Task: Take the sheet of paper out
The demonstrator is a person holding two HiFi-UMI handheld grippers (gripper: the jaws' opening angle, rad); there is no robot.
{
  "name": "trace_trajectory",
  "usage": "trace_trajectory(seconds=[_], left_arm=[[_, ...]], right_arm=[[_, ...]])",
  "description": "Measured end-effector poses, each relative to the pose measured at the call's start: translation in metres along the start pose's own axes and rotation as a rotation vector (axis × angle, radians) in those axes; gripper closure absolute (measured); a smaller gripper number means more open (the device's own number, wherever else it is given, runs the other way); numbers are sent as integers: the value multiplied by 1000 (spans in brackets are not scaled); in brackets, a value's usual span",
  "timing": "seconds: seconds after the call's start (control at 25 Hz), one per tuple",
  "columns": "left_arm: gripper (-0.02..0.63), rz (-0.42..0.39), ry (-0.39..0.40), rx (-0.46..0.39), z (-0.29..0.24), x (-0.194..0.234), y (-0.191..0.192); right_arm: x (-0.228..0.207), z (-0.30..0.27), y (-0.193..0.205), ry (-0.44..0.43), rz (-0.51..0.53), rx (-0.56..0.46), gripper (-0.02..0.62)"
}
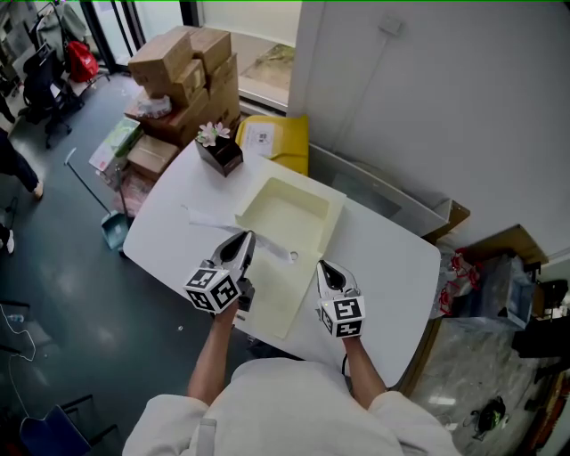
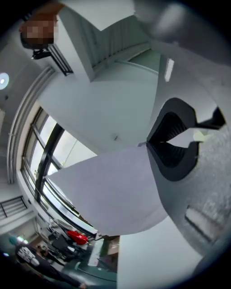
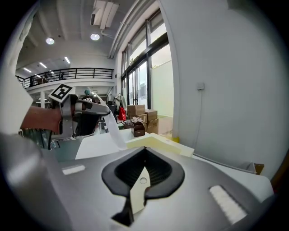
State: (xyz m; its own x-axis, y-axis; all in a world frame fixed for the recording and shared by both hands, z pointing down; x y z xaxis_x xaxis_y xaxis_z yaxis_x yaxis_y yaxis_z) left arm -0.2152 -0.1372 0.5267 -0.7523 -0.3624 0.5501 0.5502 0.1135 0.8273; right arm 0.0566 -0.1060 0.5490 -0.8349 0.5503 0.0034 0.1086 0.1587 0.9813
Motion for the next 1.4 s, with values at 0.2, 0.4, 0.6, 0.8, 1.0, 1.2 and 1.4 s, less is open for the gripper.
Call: trace_trajectory(seconds=[0.2, 0.4, 0.6, 0.8, 1.0, 1.2, 1.4], left_arm=[[601, -265, 24, 31, -2, -19, -12], [601, -429, 57, 40, -3, -39, -17], [601, -501, 66, 63, 2, -48, -12], [601, -517, 53, 75, 6, -53, -13], [601, -538, 50, 76, 5, -60, -13], [601, -553, 50, 77, 2, -67, -10], [601, -535, 58, 81, -1, -76, -5]], right_arm=[[-1, -4, -11, 3, 17, -28, 594], [-4, -8, -26, 20, 28, -75, 594], [-9, -11, -38, 39, 32, -113, 594], [-16, -7, -48, 58, 33, -152, 594], [-24, -2, -58, 73, 54, -186, 594], [-32, 6, -65, 93, 62, -209, 594], [-40, 12, -63, 103, 57, -205, 594]])
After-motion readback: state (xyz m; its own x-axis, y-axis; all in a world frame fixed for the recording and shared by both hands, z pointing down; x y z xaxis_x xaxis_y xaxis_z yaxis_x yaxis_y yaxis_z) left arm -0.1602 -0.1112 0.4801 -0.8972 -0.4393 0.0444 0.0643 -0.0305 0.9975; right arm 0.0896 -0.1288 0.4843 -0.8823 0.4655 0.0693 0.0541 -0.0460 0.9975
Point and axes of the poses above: the fingertips, and each gripper's own axes: z backward along the fingers, x to its left, y out of its underside, the point moved 9 cm from there along z, backward along the fingers, and after that the axes turned 13 degrees about -x, right-handed, at the moved point
